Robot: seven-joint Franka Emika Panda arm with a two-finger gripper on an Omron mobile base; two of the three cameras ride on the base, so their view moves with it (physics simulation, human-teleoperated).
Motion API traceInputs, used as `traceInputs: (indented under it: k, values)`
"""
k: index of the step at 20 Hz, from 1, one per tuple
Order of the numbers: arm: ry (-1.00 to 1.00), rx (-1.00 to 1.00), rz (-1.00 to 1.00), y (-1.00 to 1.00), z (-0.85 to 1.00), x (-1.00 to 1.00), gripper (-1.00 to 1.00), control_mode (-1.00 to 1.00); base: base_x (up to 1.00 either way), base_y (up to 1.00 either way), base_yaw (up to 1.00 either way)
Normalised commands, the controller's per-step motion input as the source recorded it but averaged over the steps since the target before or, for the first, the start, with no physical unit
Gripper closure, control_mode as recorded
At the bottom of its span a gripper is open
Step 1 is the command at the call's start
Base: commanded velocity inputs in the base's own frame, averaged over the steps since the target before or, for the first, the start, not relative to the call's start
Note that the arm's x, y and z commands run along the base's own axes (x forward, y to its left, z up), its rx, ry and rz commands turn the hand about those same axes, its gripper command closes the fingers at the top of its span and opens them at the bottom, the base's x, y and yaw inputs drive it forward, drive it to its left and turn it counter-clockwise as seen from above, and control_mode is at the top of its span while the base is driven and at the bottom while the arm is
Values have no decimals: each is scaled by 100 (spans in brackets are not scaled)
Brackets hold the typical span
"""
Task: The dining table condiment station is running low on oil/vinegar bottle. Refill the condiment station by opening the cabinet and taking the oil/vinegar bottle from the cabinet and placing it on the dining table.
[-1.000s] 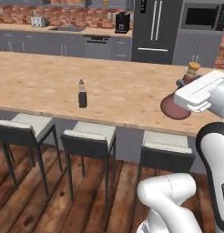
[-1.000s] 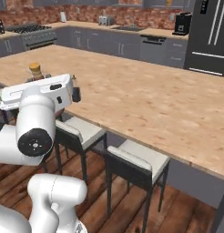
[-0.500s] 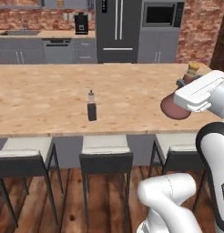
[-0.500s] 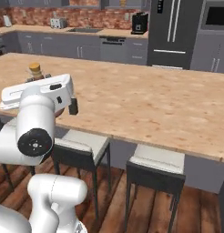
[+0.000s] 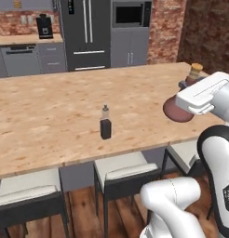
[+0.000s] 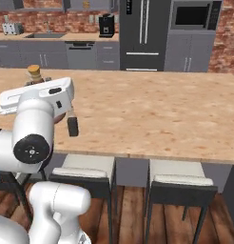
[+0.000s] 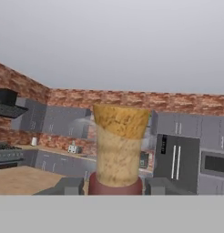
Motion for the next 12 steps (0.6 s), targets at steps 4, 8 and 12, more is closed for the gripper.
traceInputs:
  k: [4,8,12]
  values:
    - [0,0,0,0,0,0,100,100,54,-14,-15]
    - [5,3,4,-30,-26,60,100,-100,11,-16,0]
    - [1,0,28,-19,-65,100,100,-100,0,0,0]
